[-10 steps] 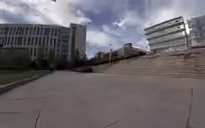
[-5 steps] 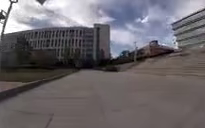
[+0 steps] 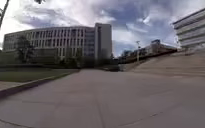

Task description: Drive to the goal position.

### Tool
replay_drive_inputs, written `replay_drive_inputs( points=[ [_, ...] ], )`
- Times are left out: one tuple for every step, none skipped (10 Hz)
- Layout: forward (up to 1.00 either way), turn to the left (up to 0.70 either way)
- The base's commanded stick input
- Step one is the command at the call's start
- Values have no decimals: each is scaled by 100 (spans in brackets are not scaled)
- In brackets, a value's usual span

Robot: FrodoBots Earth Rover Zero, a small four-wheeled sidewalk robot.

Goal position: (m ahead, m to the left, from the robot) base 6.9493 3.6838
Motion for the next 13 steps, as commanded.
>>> replay_drive_inputs(
  points=[
    [70,0],
    [70,0],
    [70,0],
    [70,0],
    [70,0],
    [70,0],
    [70,0],
    [70,0],
    [70,0],
    [70,0],
    [70,0],
    [70,0],
    [70,0]
  ],
)
